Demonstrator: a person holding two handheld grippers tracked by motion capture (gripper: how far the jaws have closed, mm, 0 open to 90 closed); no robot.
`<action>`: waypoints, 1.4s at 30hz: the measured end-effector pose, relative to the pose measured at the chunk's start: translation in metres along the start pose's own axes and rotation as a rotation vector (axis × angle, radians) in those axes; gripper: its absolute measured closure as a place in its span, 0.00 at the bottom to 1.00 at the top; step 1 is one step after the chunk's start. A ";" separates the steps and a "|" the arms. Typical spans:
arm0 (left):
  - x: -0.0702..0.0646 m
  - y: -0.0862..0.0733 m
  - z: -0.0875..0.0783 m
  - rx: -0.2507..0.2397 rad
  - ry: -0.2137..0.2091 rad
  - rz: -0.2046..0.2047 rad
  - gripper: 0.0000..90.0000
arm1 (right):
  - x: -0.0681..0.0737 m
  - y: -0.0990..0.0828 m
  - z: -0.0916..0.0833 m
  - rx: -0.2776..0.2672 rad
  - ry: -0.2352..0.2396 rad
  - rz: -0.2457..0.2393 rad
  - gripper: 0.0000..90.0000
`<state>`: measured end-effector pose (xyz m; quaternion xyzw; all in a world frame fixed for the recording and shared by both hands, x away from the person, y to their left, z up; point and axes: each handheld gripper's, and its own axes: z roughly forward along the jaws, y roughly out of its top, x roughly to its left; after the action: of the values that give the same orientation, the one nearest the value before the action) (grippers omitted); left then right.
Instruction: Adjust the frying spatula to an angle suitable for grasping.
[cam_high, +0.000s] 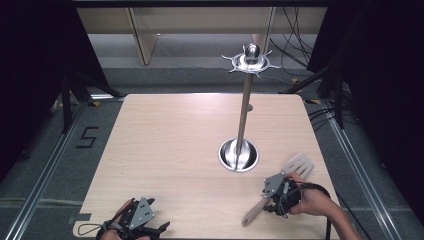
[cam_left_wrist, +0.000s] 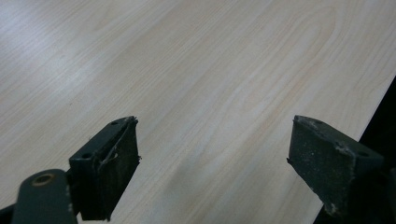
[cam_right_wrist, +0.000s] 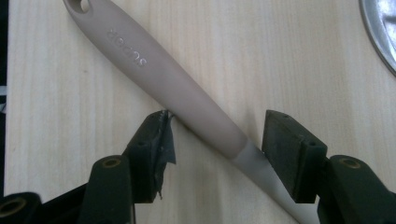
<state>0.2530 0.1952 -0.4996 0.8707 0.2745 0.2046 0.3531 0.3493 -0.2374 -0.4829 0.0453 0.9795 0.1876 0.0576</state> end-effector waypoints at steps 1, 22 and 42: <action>0.000 0.000 0.000 -0.001 0.000 0.000 0.17 | 0.000 0.000 0.000 0.000 0.000 0.000 0.49; 0.001 0.000 0.000 0.005 -0.005 0.009 0.17 | -0.014 0.012 0.007 0.008 -0.032 0.167 0.55; 0.003 -0.001 0.000 0.026 -0.001 0.026 0.17 | -0.034 0.025 0.009 0.121 0.043 0.159 0.65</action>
<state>0.2550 0.1975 -0.4994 0.8788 0.2656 0.2053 0.3392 0.3862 -0.2147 -0.4789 0.1221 0.9834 0.1332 0.0189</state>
